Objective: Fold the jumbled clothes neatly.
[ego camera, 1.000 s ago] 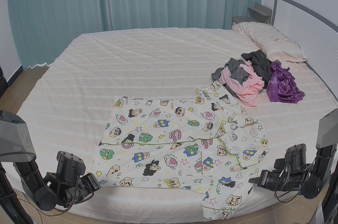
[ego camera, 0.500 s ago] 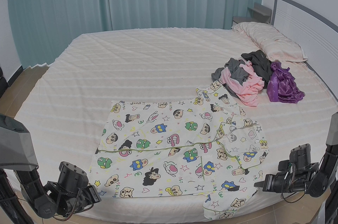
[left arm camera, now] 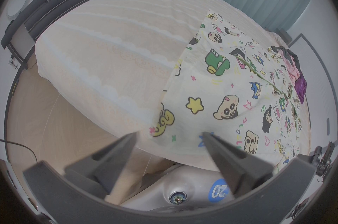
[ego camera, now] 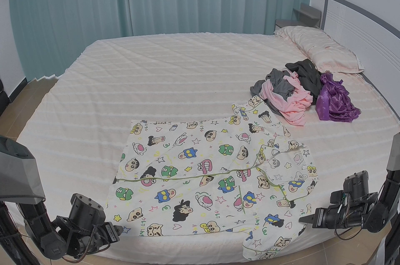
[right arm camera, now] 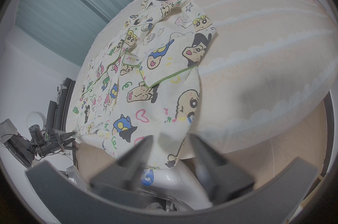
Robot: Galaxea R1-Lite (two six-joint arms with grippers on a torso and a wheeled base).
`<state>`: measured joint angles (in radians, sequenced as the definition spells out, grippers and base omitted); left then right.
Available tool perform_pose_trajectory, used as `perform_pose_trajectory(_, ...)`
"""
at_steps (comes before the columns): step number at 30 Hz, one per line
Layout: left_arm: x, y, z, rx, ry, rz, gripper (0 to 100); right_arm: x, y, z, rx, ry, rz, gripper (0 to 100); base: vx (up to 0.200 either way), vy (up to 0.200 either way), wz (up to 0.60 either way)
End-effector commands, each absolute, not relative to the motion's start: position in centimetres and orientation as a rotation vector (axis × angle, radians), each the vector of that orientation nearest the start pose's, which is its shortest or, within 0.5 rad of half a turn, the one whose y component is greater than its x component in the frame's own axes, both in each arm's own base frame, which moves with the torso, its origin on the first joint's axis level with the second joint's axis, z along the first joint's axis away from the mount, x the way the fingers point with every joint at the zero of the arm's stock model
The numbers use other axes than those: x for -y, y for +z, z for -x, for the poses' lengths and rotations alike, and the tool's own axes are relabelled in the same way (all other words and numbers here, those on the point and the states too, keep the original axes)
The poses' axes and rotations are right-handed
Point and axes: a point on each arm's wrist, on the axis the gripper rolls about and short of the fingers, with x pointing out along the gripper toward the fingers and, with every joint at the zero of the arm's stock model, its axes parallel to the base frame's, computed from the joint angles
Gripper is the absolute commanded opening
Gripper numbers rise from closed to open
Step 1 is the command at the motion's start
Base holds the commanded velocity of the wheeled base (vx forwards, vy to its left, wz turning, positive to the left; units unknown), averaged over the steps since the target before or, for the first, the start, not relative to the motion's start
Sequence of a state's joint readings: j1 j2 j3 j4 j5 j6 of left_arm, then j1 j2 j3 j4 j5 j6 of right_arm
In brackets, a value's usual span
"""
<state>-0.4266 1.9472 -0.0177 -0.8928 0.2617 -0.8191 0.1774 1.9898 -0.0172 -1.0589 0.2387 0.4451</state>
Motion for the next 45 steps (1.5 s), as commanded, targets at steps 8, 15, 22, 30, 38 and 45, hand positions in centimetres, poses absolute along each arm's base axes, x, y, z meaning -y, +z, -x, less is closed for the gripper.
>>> perform_pose_trajectory(8,4.2,5.3,-20.7,-0.643,0.238,0.505,100,-3.6,0.3,-17.8,-0.992,0.166,-0.447,100,0.000,0.000,0.00)
perform_pose_trajectory(15,5.2,5.9,-25.1,-0.722,0.109,0.556,100,-3.6,0.3,-17.8,-0.993,0.166,-0.448,100,0.000,0.000,0.00)
perform_pose_trajectory(22,5.6,4.5,-26.9,-0.777,0.109,0.514,100,-3.6,0.4,-17.8,-0.993,0.167,-0.449,100,0.000,0.000,0.00)
perform_pose_trajectory(30,5.9,3.4,-27.6,-0.795,0.109,0.504,100,-3.7,0.4,-17.7,-0.996,0.172,-0.446,100,0.000,0.000,0.00)
perform_pose_trajectory(38,7.4,3.9,-26.5,-0.781,0.092,0.459,0,-3.8,0.4,-17.7,-0.997,0.172,-0.446,100,0.000,0.000,0.00)
perform_pose_trajectory(45,10.8,4.0,-23.6,-0.822,-0.025,0.386,0,-3.8,0.4,-17.7,-0.998,0.175,-0.445,100,0.000,0.000,0.00)
